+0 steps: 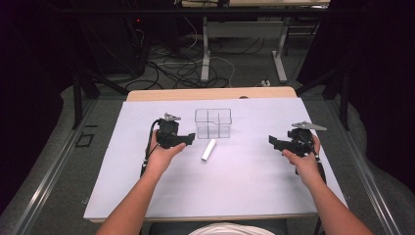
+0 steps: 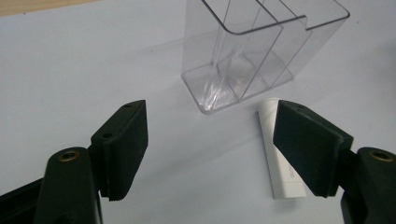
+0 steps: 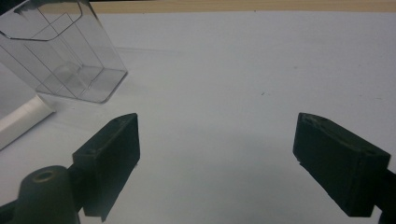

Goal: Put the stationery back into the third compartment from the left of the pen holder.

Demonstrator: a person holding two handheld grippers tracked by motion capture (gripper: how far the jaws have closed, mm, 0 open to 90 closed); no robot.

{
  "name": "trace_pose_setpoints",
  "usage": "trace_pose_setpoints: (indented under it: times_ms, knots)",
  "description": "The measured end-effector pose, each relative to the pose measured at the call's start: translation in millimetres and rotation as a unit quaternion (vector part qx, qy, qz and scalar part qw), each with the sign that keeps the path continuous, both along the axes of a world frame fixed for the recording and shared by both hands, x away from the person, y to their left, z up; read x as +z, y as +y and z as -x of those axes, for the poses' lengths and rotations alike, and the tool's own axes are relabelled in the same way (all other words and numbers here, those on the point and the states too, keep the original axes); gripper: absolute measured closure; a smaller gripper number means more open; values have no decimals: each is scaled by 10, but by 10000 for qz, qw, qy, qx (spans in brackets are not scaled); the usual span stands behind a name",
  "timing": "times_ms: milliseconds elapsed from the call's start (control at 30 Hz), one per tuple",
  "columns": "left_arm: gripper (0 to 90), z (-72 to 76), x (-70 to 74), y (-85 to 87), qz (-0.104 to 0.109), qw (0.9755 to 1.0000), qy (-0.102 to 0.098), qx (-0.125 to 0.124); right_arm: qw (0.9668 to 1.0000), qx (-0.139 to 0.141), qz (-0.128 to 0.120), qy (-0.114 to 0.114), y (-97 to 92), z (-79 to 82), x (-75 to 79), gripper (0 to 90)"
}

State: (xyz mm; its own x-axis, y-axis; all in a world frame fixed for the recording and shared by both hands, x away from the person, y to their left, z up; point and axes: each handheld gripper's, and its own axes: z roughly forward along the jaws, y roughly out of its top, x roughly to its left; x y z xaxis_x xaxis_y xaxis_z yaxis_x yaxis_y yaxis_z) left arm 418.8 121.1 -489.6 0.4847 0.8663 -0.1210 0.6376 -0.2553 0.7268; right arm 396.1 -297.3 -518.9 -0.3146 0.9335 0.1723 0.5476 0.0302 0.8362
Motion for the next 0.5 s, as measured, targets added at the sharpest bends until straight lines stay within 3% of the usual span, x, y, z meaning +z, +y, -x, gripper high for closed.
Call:
trace_pose_setpoints:
  times_ms: [500]
  knots:
    - [253, 86, -223, -250, -132, 9981, 412, -429, 10000, 5, -21, 33, 1, 1, -10, 141]
